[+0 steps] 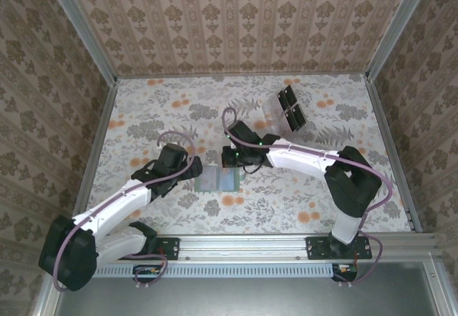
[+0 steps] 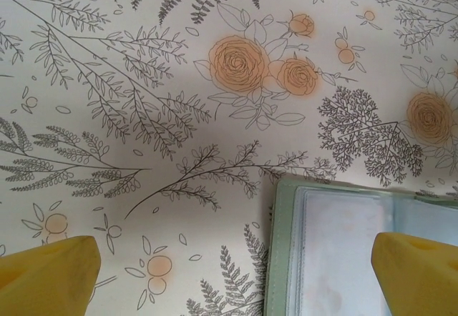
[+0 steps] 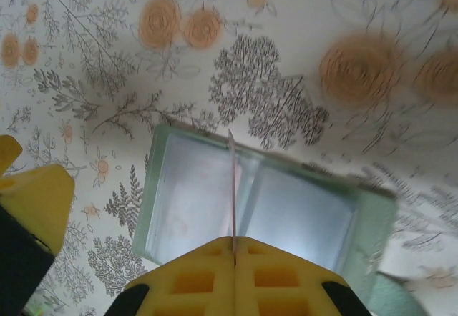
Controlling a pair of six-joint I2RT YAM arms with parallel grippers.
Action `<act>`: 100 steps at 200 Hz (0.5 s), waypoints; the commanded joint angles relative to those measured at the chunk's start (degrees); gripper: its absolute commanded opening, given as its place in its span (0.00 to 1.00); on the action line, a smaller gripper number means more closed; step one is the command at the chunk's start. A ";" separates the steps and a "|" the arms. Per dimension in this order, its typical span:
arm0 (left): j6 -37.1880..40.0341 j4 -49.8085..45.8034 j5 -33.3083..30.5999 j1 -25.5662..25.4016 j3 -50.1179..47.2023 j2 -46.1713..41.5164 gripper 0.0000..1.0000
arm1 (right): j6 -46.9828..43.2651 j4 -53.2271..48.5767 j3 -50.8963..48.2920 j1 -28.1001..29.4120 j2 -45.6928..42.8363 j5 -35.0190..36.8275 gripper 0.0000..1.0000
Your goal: Put the credit cards into the card holder
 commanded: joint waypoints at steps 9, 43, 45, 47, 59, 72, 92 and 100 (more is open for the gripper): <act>-0.39 -2.28 -0.80 0.39 -1.17 -0.69 1.00 | 7.97 8.75 -4.14 1.58 -3.04 2.92 0.00; -0.25 -1.59 0.05 0.30 -1.32 0.58 1.00 | 11.39 13.15 -8.05 3.14 -2.77 3.05 0.00; -0.27 -1.51 0.07 0.30 -1.32 0.67 1.00 | 11.57 13.37 -8.22 3.24 -2.74 3.07 0.00; -0.28 -1.51 0.14 0.34 -1.32 0.78 1.00 | 11.74 13.62 -8.35 3.37 -2.69 3.01 0.00; -0.25 -1.25 0.29 0.30 -1.33 1.41 1.00 | 12.56 14.68 -9.07 3.89 -2.16 3.04 0.00; -0.27 -1.07 0.50 0.21 -1.26 2.09 1.00 | 13.20 15.23 -9.91 4.33 -1.64 3.63 0.00; -0.27 -1.00 0.59 -0.04 -0.99 2.57 1.00 | 14.20 16.21 -12.21 4.30 -1.63 5.16 0.00; -0.12 -0.92 0.58 -0.11 -0.96 2.65 1.00 | 14.29 16.07 -13.08 4.30 -1.60 6.14 0.00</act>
